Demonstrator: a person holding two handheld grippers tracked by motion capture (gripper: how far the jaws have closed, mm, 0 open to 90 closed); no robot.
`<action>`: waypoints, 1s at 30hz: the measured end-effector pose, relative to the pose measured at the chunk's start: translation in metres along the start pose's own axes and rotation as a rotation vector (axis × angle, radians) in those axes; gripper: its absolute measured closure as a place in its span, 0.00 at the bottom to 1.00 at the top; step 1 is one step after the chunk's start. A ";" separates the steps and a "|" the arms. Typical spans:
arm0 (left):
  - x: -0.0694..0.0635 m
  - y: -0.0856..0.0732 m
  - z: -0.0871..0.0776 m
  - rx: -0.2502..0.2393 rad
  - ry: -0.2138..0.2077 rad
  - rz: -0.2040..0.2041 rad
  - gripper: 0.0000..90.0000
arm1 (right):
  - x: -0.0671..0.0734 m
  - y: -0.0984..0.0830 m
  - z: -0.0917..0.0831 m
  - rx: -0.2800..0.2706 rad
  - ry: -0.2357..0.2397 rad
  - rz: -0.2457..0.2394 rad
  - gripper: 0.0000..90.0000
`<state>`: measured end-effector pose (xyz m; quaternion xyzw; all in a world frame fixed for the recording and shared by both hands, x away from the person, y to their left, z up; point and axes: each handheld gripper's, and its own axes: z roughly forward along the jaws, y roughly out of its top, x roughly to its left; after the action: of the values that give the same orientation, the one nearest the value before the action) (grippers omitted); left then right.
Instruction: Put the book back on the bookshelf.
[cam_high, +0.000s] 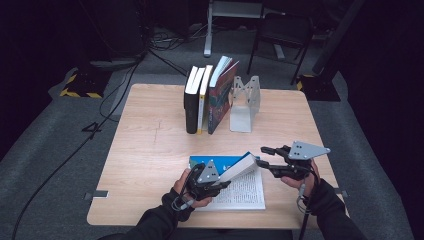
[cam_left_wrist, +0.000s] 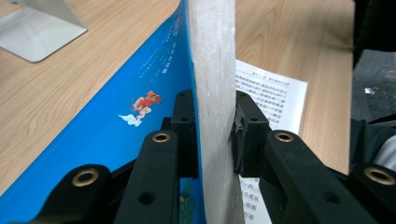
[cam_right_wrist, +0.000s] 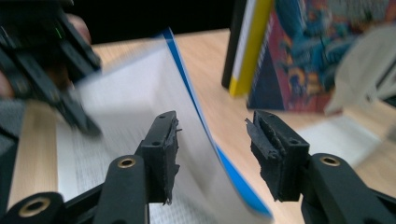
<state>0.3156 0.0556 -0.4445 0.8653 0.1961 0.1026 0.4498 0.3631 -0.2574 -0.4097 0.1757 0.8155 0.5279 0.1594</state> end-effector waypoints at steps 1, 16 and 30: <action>0.000 0.000 0.000 0.001 -0.002 0.003 0.82 | -0.003 -0.008 -0.002 0.023 -0.010 0.011 0.55; 0.003 -0.008 -0.029 -0.138 0.011 0.015 0.83 | -0.026 -0.068 0.023 0.275 -0.017 0.093 0.54; 0.003 -0.009 -0.035 -0.162 -0.036 0.015 0.81 | -0.011 -0.051 0.028 0.114 0.122 0.080 0.57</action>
<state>0.3037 0.0875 -0.4318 0.8291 0.1726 0.1060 0.5211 0.3792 -0.2598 -0.4667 0.1843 0.8447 0.4964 0.0780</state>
